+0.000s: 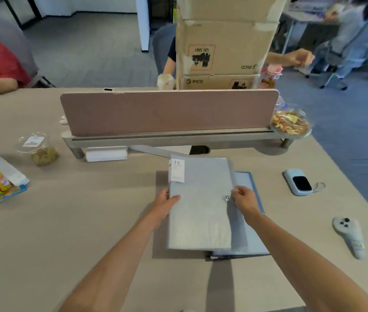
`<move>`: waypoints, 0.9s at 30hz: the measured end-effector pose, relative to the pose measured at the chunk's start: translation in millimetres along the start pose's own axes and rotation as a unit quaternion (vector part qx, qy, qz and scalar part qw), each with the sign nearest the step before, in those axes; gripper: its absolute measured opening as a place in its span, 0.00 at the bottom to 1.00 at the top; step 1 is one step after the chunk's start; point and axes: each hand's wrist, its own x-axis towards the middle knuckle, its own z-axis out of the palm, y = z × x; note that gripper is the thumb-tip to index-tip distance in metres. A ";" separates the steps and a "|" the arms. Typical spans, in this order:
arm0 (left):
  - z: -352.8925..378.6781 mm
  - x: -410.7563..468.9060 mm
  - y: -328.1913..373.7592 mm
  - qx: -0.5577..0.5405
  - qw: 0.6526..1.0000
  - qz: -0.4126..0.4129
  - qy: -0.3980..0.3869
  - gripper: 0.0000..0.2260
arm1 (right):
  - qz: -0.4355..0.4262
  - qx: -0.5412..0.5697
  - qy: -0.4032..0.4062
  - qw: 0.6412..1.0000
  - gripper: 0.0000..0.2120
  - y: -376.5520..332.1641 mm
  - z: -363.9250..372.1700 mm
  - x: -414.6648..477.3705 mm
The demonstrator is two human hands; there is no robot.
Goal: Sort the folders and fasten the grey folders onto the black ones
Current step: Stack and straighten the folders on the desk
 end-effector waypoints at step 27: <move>177.8 31.2 -24.1 0.081 0.979 -0.142 0.120 0.20 | 0.015 -0.189 -0.119 0.975 0.13 117.8 -92.9 113.0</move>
